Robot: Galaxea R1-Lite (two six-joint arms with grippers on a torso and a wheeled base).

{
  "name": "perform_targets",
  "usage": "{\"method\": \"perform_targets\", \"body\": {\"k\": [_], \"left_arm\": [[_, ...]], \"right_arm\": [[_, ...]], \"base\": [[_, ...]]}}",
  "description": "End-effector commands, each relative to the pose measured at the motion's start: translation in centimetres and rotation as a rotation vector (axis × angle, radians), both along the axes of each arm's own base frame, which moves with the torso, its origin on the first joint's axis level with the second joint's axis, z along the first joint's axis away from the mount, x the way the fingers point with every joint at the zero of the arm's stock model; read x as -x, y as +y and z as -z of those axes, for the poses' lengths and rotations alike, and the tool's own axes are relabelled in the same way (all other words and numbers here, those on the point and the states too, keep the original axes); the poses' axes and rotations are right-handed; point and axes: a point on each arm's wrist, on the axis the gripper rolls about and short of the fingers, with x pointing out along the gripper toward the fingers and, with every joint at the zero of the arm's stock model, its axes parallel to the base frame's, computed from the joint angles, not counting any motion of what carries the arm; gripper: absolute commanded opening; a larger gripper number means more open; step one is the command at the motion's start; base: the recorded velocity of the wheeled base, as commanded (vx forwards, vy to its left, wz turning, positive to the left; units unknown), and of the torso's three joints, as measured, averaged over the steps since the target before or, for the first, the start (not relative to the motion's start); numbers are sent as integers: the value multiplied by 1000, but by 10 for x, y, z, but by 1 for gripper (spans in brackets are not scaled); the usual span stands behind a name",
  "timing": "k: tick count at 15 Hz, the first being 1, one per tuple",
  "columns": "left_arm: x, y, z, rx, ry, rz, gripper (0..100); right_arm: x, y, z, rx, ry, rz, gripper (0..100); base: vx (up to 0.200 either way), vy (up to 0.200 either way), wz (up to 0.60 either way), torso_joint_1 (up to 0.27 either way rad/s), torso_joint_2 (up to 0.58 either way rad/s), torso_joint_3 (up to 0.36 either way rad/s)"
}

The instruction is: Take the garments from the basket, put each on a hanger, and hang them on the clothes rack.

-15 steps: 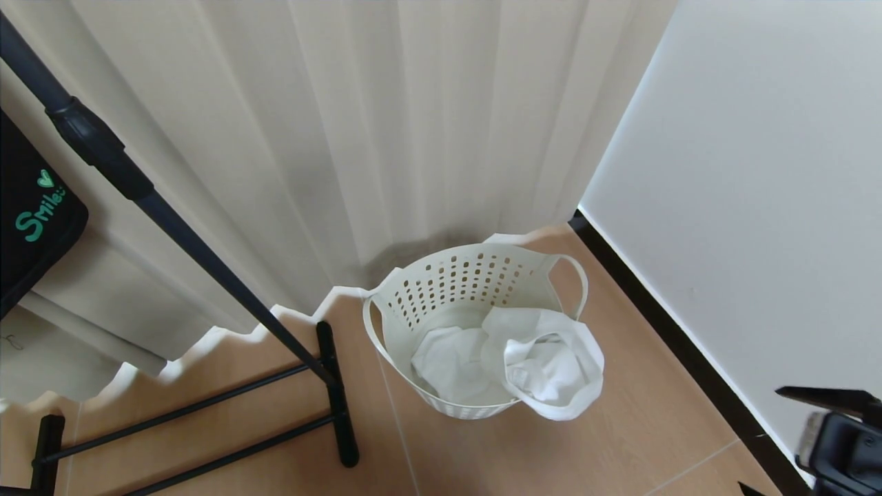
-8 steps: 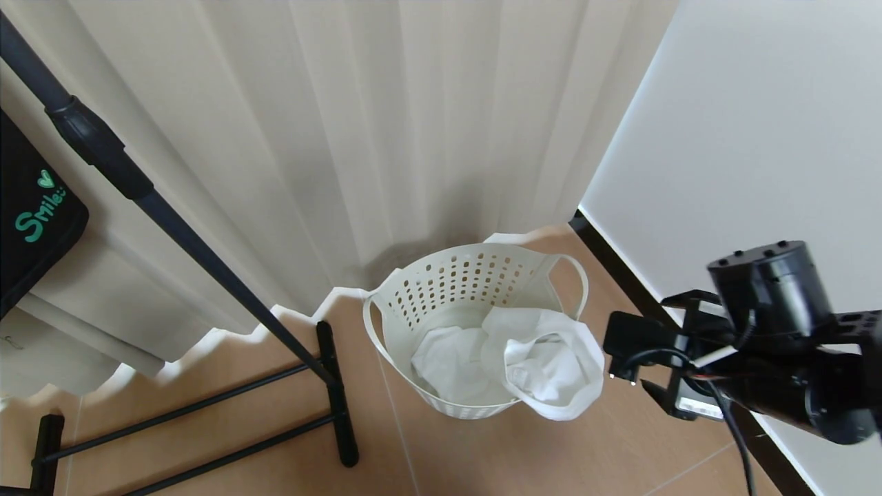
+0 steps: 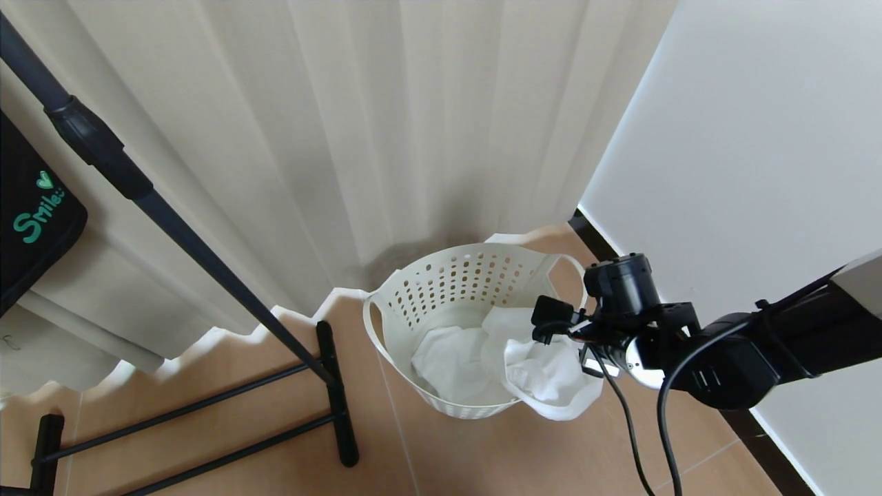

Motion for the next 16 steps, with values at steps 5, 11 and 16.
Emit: {"method": "perform_targets", "body": {"k": [5, 11, 16], "left_arm": [[0, 0, 0, 1, 0, 0, 100], [0, 0, 0, 1, 0, 0, 100], [0, 0, 0, 1, 0, 0, 100]], "right_arm": [[-22, 10, 39, 34, 68, 8, 100], [-42, 19, 64, 30, -1, 39, 100], [-58, 21, 62, 12, -36, 55, 100]], "base": [[0, 0, 0, 0, 0, 0], [0, 0, 0, 0, 0, 0], [0, 0, 0, 0, 0, 0]]}}
